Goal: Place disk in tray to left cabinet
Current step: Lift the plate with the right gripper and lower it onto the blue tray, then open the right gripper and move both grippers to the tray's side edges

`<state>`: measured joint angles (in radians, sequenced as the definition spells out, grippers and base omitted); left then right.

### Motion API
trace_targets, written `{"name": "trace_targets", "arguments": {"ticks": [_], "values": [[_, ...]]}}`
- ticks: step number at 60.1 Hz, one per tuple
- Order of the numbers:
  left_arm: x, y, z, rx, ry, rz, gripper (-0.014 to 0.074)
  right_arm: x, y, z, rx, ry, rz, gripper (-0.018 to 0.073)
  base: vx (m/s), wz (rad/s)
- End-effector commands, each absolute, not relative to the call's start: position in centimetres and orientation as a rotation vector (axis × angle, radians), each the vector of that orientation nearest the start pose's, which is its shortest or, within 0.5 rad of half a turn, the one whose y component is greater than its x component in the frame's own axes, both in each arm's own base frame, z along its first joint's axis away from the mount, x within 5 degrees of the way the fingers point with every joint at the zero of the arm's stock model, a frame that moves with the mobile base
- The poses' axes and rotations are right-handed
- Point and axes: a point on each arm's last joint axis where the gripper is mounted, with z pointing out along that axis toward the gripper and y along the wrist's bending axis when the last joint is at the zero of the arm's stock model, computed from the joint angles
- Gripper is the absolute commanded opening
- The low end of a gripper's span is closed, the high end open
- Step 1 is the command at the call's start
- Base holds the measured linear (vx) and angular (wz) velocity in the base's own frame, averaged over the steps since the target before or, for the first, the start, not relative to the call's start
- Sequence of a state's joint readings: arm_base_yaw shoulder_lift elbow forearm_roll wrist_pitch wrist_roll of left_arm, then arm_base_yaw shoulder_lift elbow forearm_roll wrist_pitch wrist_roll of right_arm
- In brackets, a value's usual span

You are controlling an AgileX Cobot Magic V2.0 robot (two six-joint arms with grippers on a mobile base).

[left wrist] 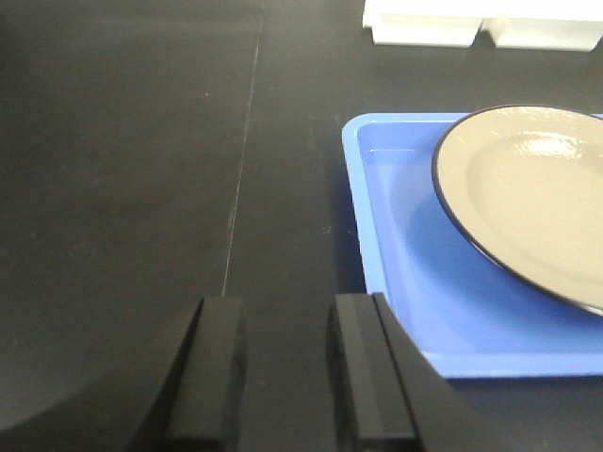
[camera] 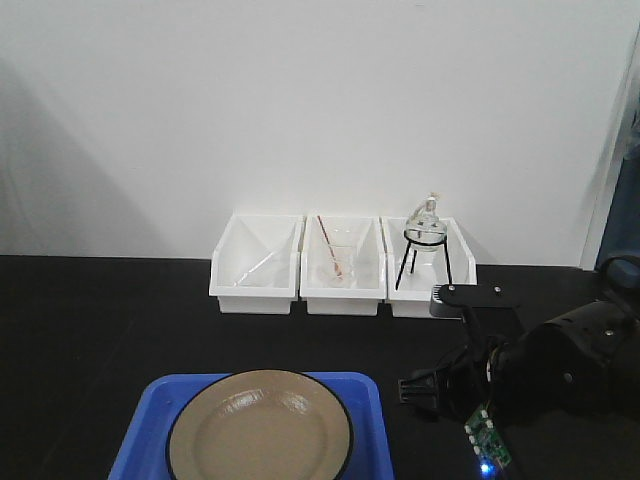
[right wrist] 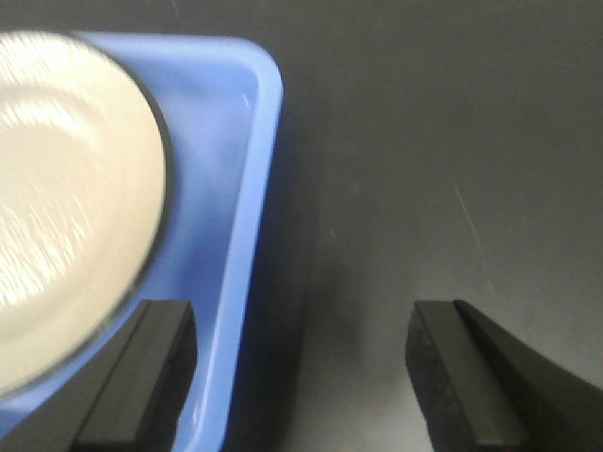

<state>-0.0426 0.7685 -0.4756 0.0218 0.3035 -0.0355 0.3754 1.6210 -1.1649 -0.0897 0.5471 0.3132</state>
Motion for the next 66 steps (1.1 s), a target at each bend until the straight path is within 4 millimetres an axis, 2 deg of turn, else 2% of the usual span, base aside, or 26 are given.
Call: {"name": "trace_targets", "arguments": {"ticks": [1, 12, 23, 28, 34, 39, 55, 61, 66], "values": [[17.6, -1.0, 29.8, 0.037, 2.013, -0.043, 0.0365, 32.8, 12.4, 28.8, -0.136, 2.384, 0.250, 0.0530, 0.00, 0.00], [21.7, -1.9, 30.4, 0.082, 2.151, -0.058, 0.0365, 33.2, 13.1, 29.1, -0.085, 2.316, 0.374, 0.0530, 0.00, 0.00], [26.3, -3.3, 30.4, 0.096, 2.263, -0.121, 0.0365, 33.9, 13.7, 27.1, -0.155, 2.384, 0.369, 0.0508, 0.00, 0.00], [28.4, -4.0, 29.9, 0.139, 2.295, -0.127, 0.0365, 34.7, 14.2, 26.1, -0.169, 2.458, 0.366, 0.0504, 0.00, 0.00], [30.7, -4.7, 29.4, 0.151, 2.326, -0.151, 0.0365, 36.2, 14.9, 25.8, -0.210, 2.511, 0.364, 0.0504, 0.00, 0.00], [32.6, -5.0, 28.3, 0.142, 2.372, -0.164, 0.0365, 37.6, 15.6, 25.9, -0.220, 2.529, 0.368, 0.0504, 0.00, 0.00], [36.5, -5.7, 25.5, 0.163, 2.553, -0.173, 0.0365, 40.3, 16.7, 24.4, -0.209, 2.654, 0.361, 0.0504, 0.00, 0.00], [37.4, -5.9, 25.0, 0.157, 2.590, -0.177, 0.0365, 41.0, 16.6, 24.1, -0.120, 2.679, 0.373, 0.0504, 0.00, 0.00], [38.1, -5.9, 25.1, 0.099, 2.583, -0.189, 0.0365, 41.3, 16.6, 23.4, -0.117, 2.705, 0.367, 0.0504, 0.00, 0.00]]}}
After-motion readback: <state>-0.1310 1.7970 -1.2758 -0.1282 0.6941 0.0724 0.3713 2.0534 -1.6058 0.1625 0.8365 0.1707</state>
